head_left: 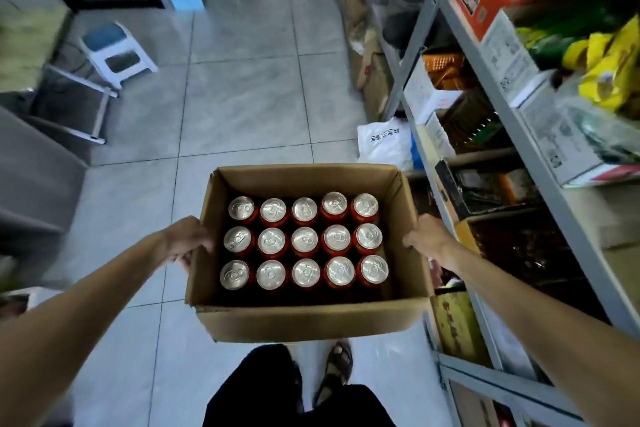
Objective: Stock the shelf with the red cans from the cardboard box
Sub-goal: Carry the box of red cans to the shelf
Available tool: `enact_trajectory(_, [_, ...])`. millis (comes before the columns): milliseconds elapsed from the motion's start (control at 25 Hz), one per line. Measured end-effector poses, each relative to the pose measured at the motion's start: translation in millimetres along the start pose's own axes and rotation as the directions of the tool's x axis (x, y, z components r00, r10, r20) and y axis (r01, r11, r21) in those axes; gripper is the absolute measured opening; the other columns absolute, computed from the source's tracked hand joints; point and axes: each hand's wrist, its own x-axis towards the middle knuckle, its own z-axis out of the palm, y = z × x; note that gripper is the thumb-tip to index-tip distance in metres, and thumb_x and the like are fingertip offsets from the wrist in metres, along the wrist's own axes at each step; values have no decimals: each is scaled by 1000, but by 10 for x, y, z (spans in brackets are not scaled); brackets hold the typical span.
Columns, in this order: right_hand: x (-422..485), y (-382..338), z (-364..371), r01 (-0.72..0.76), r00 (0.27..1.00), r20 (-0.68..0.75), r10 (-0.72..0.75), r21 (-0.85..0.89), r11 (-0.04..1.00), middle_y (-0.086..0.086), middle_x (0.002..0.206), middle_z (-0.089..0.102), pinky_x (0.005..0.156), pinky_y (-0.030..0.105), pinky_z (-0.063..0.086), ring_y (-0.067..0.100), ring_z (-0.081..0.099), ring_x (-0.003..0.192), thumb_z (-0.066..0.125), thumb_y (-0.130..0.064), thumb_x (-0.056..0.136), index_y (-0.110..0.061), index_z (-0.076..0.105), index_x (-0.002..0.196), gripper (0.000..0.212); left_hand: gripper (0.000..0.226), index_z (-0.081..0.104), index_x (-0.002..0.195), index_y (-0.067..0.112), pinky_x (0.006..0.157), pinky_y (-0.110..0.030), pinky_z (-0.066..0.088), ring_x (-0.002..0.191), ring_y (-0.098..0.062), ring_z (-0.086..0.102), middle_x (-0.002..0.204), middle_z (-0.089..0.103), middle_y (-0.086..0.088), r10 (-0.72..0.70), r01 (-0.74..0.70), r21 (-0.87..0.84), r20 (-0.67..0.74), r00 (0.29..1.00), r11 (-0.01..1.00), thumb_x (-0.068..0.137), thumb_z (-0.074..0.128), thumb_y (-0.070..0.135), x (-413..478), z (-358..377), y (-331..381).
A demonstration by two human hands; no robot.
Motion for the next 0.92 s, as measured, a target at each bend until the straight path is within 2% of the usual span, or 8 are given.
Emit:
enact_trajectory(200, [1108,-1098,-477,15,1000,-18,-15,13,1000,18,74,62,53,28,45,27,61,63,69,0,75,4,62,83,12,17,57,68,-2,26,-16,34,25,-17,51,37,55,-8,-3,0,-58,-42,999,998,84,62,-4,848,-988,752])
enact_trajectory(280, [1566,-1541,-623,8,1000,-29,-7,19,1000,16,71,58,54,31,45,26,58,62,68,2,76,1,58,80,10,12,58,71,-6,30,-21,41,29,-23,52,42,56,-13,14,-14,-64,-11,1000,998,83,60,-7,1235,-1396,1083])
enact_trajectory(360, [2046,-1984,-779,-1,999,-39,1,17,1000,12,70,54,52,31,44,25,55,61,67,2,79,-2,55,76,13,4,61,82,-10,36,-29,49,40,-30,58,56,61,-21,26,-26,-95,0,1000,995,82,58,-7,1668,-1892,1475])
enact_trajectory(480, [2710,-2591,-1074,-20,999,-45,19,-9,1000,7,73,51,48,26,43,18,51,59,64,-4,85,-4,58,78,9,9,63,88,-10,37,-34,52,47,-35,64,65,67,-24,30,-30,-100,2,1000,995,82,57,-7,2261,-2591,2096])
enact_trajectory(560, [3178,-2995,-1277,-39,999,-12,39,-22,999,6,68,50,45,22,40,16,48,56,61,-7,87,-8,53,72,16,14,64,95,-10,40,-36,55,57,-38,66,78,69,-27,45,-43,-100,15,999,994,82,58,-6,2662,-3038,2515])
enact_trajectory(680, [4052,-3633,-1612,-14,999,-47,16,30,999,10,68,52,49,30,39,21,51,60,63,-1,83,-2,54,70,16,17,64,97,-7,40,-36,55,60,-37,68,79,70,-25,46,-46,-88,3,999,995,82,59,-5,3331,-3671,3201])
enact_trajectory(800, [4924,-4268,-1975,-4,999,-46,5,23,1000,6,60,48,41,21,34,17,46,52,64,0,82,-6,46,61,28,18,65,98,-6,45,-43,59,68,-42,70,88,71,-29,12,-13,-104,-13,1000,994,80,60,-6,3986,-4219,3847])
enact_trajectory(920, [5734,-4908,-2372,-18,999,-34,21,77,997,6,57,47,31,15,31,17,46,50,64,1,82,-8,46,61,30,20,65,99,-3,52,-45,61,76,-44,71,93,72,-29,34,-34,-100,0,999,994,80,61,-6,4639,-4816,4497])
